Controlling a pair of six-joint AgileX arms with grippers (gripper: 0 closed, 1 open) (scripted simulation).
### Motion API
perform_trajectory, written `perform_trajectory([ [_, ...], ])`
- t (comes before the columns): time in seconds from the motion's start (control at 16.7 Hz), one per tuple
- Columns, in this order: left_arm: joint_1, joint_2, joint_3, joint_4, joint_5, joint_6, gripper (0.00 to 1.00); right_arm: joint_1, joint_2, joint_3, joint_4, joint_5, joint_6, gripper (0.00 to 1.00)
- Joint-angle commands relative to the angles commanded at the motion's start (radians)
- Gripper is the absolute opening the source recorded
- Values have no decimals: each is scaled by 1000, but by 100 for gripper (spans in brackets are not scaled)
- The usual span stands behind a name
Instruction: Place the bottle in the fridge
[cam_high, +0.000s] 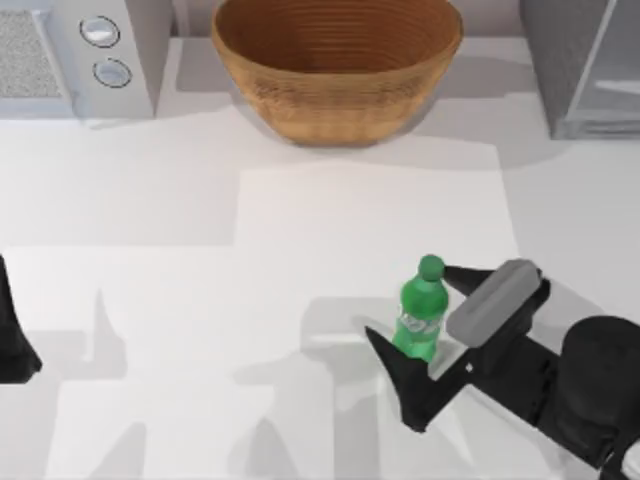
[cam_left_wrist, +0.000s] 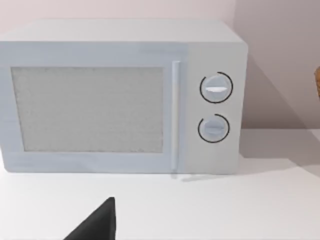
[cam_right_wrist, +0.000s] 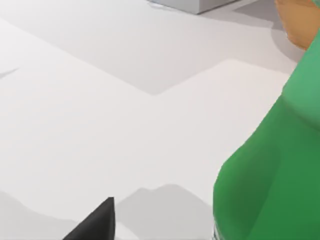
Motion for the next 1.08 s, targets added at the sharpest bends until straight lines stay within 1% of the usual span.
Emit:
perform_trajectory([
  [0.06,0,0,0,0,0,0,100,0,0,0,0,0,0,100],
  [0.84,0,0,0,0,0,0,100,0,0,0,0,0,0,3],
  [0.9,0,0,0,0,0,0,100,0,0,0,0,0,0,1],
  [1.08,0,0,0,0,0,0,100,0,0,0,0,0,0,1],
])
